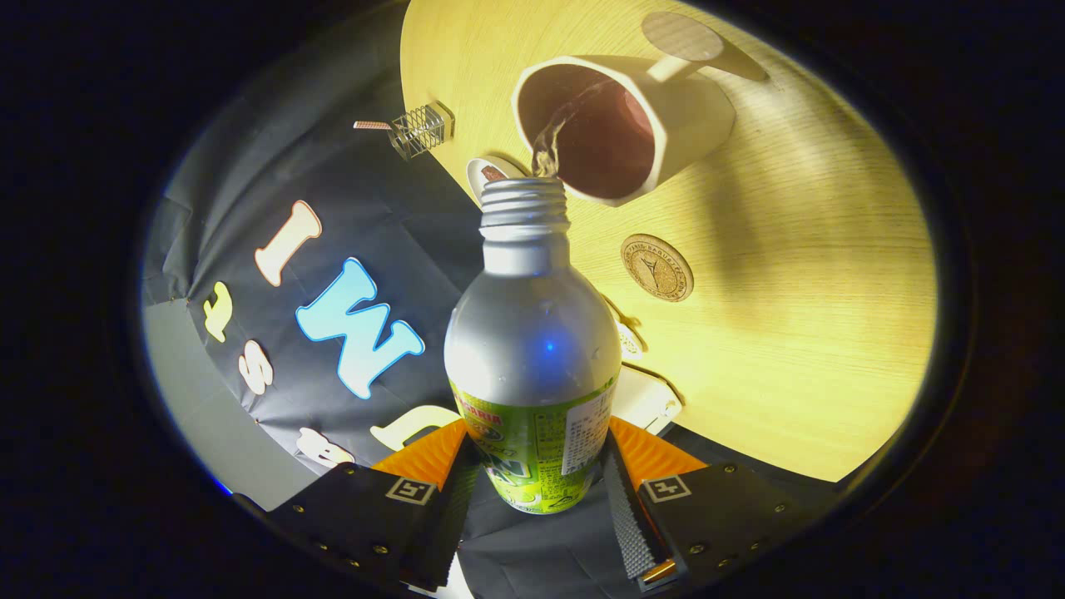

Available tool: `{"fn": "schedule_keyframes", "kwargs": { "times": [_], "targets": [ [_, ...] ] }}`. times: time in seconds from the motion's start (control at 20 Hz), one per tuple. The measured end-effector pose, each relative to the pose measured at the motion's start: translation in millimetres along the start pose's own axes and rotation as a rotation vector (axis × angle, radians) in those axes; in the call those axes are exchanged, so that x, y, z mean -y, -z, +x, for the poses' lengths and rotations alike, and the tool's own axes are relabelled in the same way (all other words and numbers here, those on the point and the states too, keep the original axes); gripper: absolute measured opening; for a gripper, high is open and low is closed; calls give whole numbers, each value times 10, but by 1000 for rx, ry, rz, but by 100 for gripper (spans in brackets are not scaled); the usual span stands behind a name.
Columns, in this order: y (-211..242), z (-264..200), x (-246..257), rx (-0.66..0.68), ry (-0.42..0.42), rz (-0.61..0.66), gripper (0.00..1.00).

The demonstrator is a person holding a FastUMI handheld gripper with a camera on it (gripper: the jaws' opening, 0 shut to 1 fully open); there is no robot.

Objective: Take the bottle from table, then pour the juice into the cup, finally place the bottle on the coaster

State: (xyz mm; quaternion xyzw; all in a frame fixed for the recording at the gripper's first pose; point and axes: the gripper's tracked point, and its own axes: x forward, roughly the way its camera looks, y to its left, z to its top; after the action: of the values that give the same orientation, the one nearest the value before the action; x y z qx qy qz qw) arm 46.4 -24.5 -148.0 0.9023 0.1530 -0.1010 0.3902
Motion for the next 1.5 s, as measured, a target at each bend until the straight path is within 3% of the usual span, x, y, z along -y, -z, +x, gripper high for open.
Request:
{"fn": "schedule_keyframes", "kwargs": {
  "times": [0.6,1.15,1.5],
  "targets": [
    [34,86,95,6,23,-37,75],
    [-172,169,445,81,89,-281,75],
    [-264,191,675,114,156,-517,75]
  ]
}}
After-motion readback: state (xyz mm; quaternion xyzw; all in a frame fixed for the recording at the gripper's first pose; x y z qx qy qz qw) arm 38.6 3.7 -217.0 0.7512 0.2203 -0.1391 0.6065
